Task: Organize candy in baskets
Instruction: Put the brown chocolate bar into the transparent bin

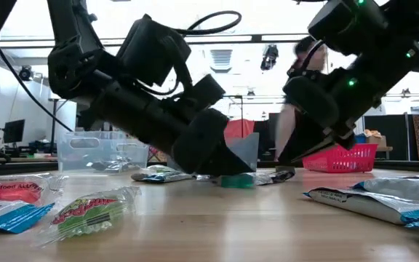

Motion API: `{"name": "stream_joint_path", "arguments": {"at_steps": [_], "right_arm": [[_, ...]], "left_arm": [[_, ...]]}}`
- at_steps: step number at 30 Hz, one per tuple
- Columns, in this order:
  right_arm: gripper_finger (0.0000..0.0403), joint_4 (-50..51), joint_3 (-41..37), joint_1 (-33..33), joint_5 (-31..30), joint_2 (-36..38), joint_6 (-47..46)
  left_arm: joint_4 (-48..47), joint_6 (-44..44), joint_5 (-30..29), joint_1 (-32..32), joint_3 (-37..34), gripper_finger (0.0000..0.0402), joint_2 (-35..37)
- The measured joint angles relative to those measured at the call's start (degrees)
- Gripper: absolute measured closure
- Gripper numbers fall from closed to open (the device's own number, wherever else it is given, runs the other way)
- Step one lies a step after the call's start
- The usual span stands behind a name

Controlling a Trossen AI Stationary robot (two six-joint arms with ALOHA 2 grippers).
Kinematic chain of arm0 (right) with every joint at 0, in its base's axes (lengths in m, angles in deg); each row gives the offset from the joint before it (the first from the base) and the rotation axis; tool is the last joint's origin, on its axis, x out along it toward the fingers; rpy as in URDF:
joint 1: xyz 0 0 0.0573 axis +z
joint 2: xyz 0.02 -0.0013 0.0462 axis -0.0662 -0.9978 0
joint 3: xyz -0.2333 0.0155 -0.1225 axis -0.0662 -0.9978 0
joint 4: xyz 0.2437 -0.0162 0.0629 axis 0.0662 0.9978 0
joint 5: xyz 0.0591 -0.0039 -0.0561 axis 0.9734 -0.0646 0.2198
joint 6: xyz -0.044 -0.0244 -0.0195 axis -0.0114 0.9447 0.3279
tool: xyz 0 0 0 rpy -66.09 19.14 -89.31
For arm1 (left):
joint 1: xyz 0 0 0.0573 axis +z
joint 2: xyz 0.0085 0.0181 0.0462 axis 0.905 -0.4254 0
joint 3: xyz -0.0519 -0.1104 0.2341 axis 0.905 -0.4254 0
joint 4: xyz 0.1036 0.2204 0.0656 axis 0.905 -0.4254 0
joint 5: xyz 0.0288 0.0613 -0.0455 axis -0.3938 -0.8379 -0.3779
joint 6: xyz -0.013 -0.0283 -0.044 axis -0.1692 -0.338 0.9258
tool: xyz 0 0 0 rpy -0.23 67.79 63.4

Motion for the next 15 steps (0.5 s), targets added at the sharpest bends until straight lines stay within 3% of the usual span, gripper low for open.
{"name": "stream_joint_path", "arguments": {"at_steps": [3, 15], "right_arm": [[0.0363, -0.08, 0.0, -0.87, 3.4, 0.0, -1.7], [0.0256, 0.03, 0.0, -2.89, 1.77, 0.0, -0.09]], "left_arm": [[0.46, 0.18, -0.15, 0.0, 0.66, 0.0401, -1.18], [-0.2, 0.38, -0.35, 0.0, 0.69, 0.0401, -1.93]]}}
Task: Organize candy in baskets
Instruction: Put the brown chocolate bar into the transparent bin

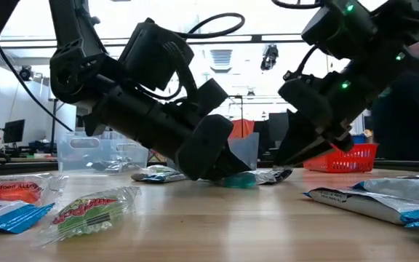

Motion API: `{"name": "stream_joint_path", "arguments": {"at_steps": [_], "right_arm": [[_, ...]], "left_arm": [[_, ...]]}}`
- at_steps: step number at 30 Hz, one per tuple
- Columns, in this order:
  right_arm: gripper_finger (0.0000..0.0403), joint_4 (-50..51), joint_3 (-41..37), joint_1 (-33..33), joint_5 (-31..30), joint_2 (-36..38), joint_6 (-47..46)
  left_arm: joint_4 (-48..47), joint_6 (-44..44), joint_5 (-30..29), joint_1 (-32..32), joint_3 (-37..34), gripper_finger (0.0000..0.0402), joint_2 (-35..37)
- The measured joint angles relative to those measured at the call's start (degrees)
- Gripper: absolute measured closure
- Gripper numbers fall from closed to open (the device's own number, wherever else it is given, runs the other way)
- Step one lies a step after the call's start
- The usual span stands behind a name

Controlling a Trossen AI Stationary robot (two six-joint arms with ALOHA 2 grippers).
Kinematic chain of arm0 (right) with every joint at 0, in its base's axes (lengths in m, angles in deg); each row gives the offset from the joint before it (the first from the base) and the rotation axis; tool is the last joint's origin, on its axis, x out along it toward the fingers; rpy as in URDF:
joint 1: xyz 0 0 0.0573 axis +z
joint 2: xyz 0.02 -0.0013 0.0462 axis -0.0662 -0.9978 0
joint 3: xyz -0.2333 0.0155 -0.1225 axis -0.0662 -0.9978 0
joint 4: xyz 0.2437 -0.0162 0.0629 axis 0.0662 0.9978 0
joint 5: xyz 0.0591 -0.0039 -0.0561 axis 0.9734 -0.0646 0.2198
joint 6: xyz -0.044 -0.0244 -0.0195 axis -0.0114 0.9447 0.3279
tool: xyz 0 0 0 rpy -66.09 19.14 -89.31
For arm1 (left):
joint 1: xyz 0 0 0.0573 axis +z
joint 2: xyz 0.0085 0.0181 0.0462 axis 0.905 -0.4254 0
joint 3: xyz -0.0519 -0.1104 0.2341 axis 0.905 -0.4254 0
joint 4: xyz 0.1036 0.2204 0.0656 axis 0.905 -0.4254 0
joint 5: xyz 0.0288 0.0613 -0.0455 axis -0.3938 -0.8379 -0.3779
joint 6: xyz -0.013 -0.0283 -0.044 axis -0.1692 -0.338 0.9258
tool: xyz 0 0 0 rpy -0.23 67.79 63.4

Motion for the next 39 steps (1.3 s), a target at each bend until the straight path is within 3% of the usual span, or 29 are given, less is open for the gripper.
{"name": "stream_joint_path", "arguments": {"at_steps": [6, 14, 22, 28, 39], "right_arm": [[0.0223, 0.02, -0.04, -2.33, 1.5, -0.11, 0.34], [0.0226, -1.36, -0.28, -2.33, 7.74, -0.27, -0.72], [0.029, -11.75, -0.39, -2.44, 7.58, -6.81, 0.34], [0.0376, -13.75, -0.44, -2.37, 6.41, -7.79, 2.09], [0.0387, -13.29, -0.63, 0.2, 4.42, -3.81, 14.9]], "left_arm": [[-0.17, 0.21, -0.05, 0.0, -0.05, 0.0401, -0.05], [-0.11, 0.48, -0.11, 0.0, -0.11, 0.0401, -0.13], [0.32, 0.47, -0.1, -0.08, -0.26, 0.0402, -0.15], [0.74, 0.52, -0.07, -0.22, -0.33, 0.0402, -0.17], [-0.39, 0.44, 0.57, -0.31, -0.5, 0.0401, 2.29]]}}
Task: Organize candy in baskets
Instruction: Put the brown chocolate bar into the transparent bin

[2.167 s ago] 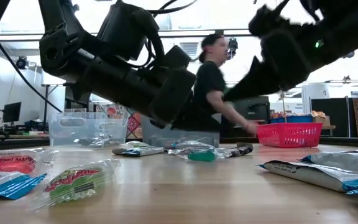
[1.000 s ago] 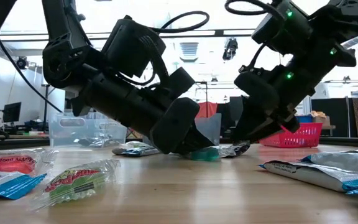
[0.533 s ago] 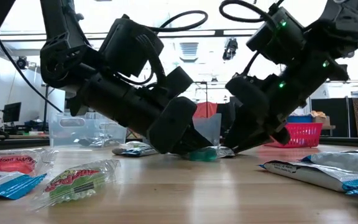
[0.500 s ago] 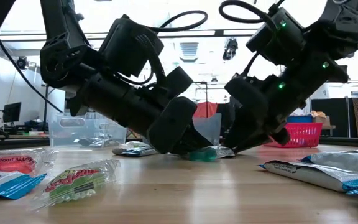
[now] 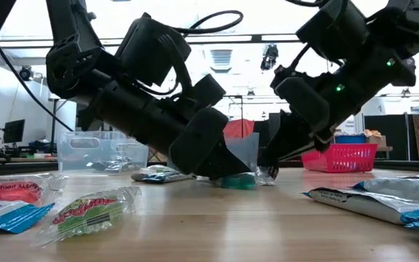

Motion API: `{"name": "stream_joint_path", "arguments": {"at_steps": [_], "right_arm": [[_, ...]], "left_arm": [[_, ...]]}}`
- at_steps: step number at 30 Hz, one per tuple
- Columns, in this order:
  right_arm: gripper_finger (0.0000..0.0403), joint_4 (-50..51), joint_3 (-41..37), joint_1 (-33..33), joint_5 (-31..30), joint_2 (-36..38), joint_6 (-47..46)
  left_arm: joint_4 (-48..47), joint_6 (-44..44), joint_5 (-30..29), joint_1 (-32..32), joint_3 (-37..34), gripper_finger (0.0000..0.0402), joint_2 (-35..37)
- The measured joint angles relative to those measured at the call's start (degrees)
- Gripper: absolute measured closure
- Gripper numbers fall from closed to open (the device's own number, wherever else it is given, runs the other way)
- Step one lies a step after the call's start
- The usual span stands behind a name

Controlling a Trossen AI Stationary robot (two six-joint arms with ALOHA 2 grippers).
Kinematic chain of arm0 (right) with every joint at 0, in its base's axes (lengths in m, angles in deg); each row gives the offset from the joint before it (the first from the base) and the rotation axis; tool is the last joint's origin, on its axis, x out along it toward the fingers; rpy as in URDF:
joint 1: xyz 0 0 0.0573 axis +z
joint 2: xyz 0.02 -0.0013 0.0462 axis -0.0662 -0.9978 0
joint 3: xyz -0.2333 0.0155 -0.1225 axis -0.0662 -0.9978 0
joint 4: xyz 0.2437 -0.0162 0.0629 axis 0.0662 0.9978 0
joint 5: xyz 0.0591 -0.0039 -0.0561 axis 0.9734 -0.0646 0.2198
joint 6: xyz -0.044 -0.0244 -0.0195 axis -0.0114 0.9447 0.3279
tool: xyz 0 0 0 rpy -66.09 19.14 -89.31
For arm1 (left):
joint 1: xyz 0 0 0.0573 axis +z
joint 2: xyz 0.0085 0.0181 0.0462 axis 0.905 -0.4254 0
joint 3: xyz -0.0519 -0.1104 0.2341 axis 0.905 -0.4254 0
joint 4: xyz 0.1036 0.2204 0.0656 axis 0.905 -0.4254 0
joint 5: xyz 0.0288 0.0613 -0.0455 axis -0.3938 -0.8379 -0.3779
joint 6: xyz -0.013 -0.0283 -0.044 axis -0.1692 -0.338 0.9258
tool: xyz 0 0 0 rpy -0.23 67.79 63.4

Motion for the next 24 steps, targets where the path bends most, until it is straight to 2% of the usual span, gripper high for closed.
{"name": "stream_joint_path", "arguments": {"at_steps": [4, 8, 12, 19, 24], "right_arm": [[0.0388, -0.04, 0.0, 2.52, -2.8, 0.17, 3.94], [0.0388, -0.41, 0.0, 5.2, -8.06, 0.19, 8.93], [0.0388, -4.55, 0.0, 7.76, -11.68, 0.21, 15.17], [0.0388, -8.79, -0.02, 9.49, -12.15, 0.21, 23.45], [0.0388, -9.29, 0.09, 9.62, -12.4, 0.21, 26.14]], "left_arm": [[0.64, -1.18, -0.46, 0.1, -0.02, 0.0401, 1.74], [0.97, -1.39, -0.44, 0.09, -0.42, 0.039, 2.82], [1.35, -0.86, -0.21, 0.09, -0.5, 0.0357, 3.19], [2.68, 1.35, 2.14, 0.02, -0.52, 0.0277, 3.19], [3.1, 1.15, 8.62, 0.02, -0.52, 0.0243, 3.19]]}}
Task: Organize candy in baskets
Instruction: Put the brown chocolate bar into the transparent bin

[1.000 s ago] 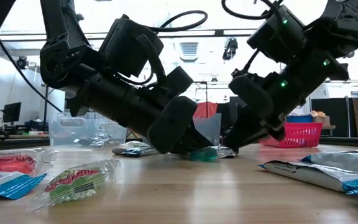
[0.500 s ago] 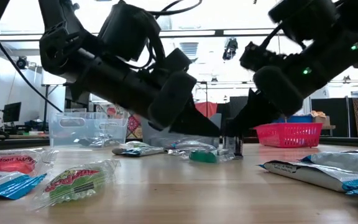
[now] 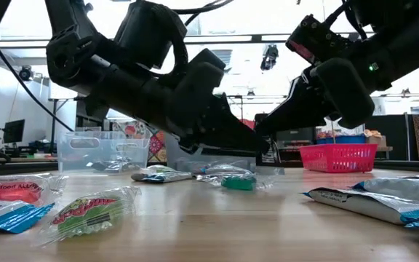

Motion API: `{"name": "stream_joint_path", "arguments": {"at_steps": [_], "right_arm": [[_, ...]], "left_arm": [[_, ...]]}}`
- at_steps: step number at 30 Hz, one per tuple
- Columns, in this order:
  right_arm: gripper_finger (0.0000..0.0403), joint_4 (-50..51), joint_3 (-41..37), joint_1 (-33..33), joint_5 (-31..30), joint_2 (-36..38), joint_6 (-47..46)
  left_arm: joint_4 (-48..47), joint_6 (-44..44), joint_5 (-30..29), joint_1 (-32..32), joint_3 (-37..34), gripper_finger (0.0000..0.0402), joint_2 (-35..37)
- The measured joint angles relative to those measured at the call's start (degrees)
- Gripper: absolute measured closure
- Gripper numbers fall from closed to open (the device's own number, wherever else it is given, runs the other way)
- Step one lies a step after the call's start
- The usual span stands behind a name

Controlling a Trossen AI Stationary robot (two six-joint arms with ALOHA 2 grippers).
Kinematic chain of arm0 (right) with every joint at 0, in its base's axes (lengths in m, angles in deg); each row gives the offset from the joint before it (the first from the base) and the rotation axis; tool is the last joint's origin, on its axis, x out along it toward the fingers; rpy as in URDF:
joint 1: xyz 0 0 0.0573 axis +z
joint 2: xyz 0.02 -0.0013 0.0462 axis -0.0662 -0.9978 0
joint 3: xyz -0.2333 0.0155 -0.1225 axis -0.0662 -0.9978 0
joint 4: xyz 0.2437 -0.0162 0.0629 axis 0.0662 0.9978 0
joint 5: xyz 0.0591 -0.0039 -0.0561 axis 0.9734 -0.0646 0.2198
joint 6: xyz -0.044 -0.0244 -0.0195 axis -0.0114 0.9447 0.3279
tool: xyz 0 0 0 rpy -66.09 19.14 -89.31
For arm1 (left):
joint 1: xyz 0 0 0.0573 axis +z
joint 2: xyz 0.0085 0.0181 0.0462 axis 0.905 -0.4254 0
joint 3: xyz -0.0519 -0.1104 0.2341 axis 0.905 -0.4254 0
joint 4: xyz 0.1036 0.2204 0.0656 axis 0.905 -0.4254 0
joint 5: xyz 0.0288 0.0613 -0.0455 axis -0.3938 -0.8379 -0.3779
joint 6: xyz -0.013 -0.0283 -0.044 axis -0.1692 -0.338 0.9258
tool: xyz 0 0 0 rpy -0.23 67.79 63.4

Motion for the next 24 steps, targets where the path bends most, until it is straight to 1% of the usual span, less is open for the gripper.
{"name": "stream_joint_path", "arguments": {"at_steps": [4, 8, 11, 14, 16, 17, 19, 24], "right_arm": [[0.0388, -0.96, 0.0, 0.18, 0.07, -0.04, 2.25], [0.0388, -4.15, 0.02, 0.14, 0.05, -0.04, 3.3], [0.0388, -5.38, 0.04, 0.16, 0.42, -0.04, 3.41], [0.0384, -5.31, 0.04, 0.14, 1.67, -0.04, 2.72], [0.0367, -5.31, 0.04, 0.12, 1.9, -0.08, -0.5], [0.0354, -5.29, 0.06, 0.06, 2.04, -0.03, -2.52], [0.0325, -5.05, 0.07, -0.08, 2.74, 0.23, -5.01], [0.025, -3.31, 0.07, -0.29, 3.49, 3.06, -5.78]], "left_arm": [[0.04, -0.02, 0.97, 0.02, 0.0, 0.0236, 0.0], [0.09, -0.04, 0.03, 0.09, 0.02, 0.0244, 0.0], [0.24, -0.36, -1.07, 0.07, 0.07, 0.0268, 0.0], [0.19, -1.81, -2.81, 0.03, 0.07, 0.0318, 0.0], [0.06, -2.0, -3.25, -0.02, 0.09, 0.0367, 0.03], [-0.36, -1.91, -3.31, 0.12, 0.07, 0.0383, 0.21], [-1.28, -1.37, -3.36, 0.48, 0.07, 0.0388, 0.69], [-3.96, -1.73, -3.75, 0.48, 0.0, 0.0396, 2.93]]}}
